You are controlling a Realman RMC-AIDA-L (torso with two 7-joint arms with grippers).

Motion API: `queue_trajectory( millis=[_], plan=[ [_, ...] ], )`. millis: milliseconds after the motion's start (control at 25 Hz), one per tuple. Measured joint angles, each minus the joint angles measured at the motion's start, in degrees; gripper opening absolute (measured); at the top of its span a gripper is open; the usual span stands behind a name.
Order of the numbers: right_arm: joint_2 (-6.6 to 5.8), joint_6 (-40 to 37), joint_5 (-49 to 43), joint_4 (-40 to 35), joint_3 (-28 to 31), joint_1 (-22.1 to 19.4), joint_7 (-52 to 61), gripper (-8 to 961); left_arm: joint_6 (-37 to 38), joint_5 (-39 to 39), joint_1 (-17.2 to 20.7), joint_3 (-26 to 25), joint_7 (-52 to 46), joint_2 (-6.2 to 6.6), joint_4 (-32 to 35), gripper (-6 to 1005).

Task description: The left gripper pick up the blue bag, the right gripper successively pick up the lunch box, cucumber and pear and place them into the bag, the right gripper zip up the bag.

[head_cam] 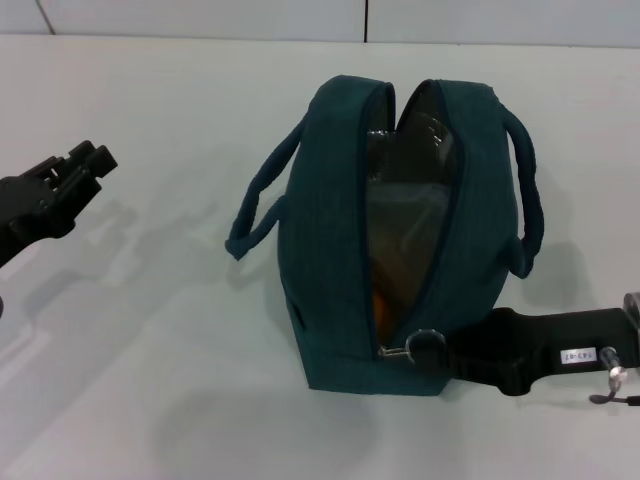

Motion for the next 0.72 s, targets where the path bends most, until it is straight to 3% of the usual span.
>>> queue_trajectory(
  millis=[200, 280, 400, 720],
  plan=[
    [-1.53, -1.3, -2.5, -0.8, 0.6, 0.9, 4.0, 10, 0.2, 0.0, -0.8, -0.1, 0.2, 0.03, -0.2, 272],
    [-1.51, -1.3, -2.5, -1.0, 2.0, 0.6, 2.9, 10, 0.2, 0.0, -1.0, -0.1, 0.3, 0.05, -0.2, 272],
    [-0.45, -1.8, -2.7, -1.5, 4.5, 0.1, -1.0, 10, 0.0, 0.0, -1.1, -0.1, 0.4, 0.07, -0.2, 272],
    [1.73, -3.6, -3.7, -4.7, 4.4, 1.3, -3.8, 11, -0.2, 0.4, -1.1, 0.2, 1.8, 0.00, -1.2, 272]
  ],
)
